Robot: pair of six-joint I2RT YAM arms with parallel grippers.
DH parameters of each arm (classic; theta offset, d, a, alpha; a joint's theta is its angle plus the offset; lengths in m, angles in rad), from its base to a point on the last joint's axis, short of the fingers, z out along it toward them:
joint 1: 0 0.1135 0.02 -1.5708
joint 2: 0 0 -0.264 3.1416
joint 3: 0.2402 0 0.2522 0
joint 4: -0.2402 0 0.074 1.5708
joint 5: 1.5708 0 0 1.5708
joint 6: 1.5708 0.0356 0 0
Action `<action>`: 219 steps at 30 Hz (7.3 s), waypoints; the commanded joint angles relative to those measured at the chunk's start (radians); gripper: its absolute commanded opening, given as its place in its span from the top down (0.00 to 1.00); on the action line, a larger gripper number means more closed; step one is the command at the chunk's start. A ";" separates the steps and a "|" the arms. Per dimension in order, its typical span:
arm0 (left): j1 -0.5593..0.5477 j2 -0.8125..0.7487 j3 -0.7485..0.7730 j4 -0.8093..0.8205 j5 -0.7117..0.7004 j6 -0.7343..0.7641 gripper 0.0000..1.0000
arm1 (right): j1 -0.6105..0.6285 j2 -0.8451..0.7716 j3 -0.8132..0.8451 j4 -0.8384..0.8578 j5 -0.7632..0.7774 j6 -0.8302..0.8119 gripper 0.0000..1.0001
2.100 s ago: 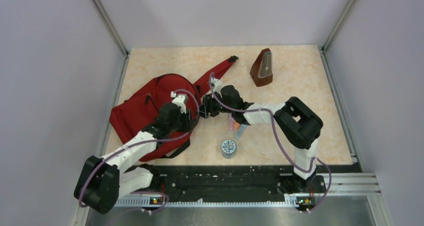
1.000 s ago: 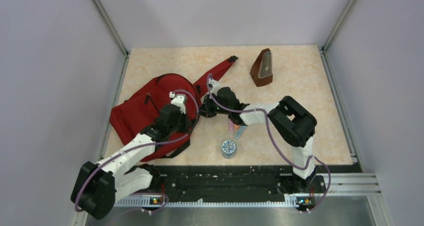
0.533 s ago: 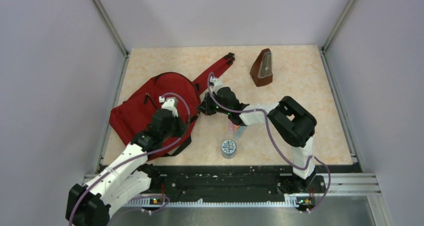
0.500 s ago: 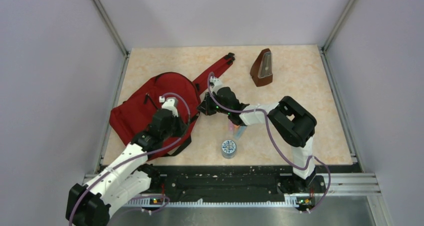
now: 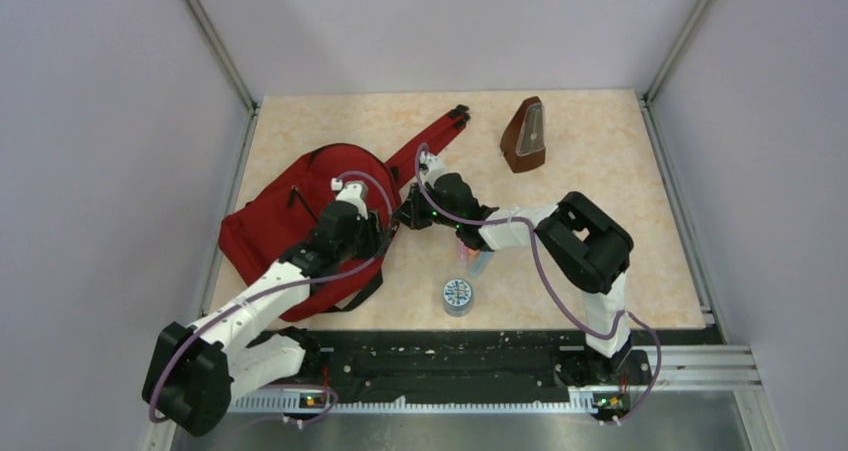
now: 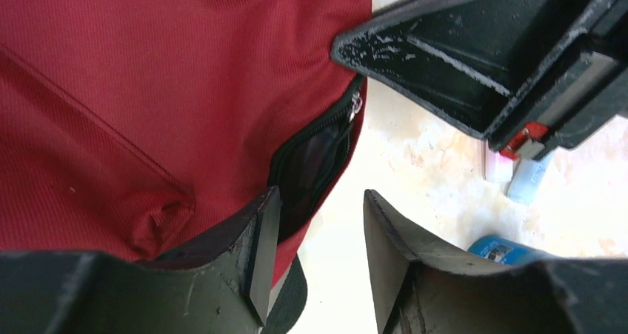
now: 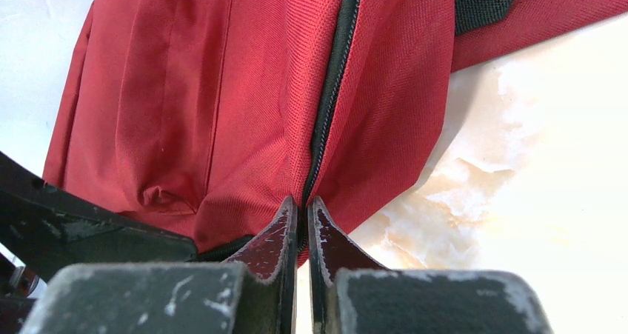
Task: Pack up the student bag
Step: Zip the student bag at the center of the board, then adjust the student bag at the center of the board, then unzip the student bag at the center of the board.
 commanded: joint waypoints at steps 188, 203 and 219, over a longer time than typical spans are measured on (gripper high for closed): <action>0.363 0.220 0.067 0.317 -0.039 -0.018 0.41 | -0.003 -0.057 0.314 -0.326 -0.067 -0.370 0.42; 0.363 0.197 -0.038 0.268 0.125 -0.018 1.00 | 0.082 0.205 0.586 -0.364 0.052 -0.470 0.55; 0.363 0.100 -0.115 0.261 0.132 -0.031 1.00 | 0.202 0.340 0.704 -0.411 0.284 -0.524 0.57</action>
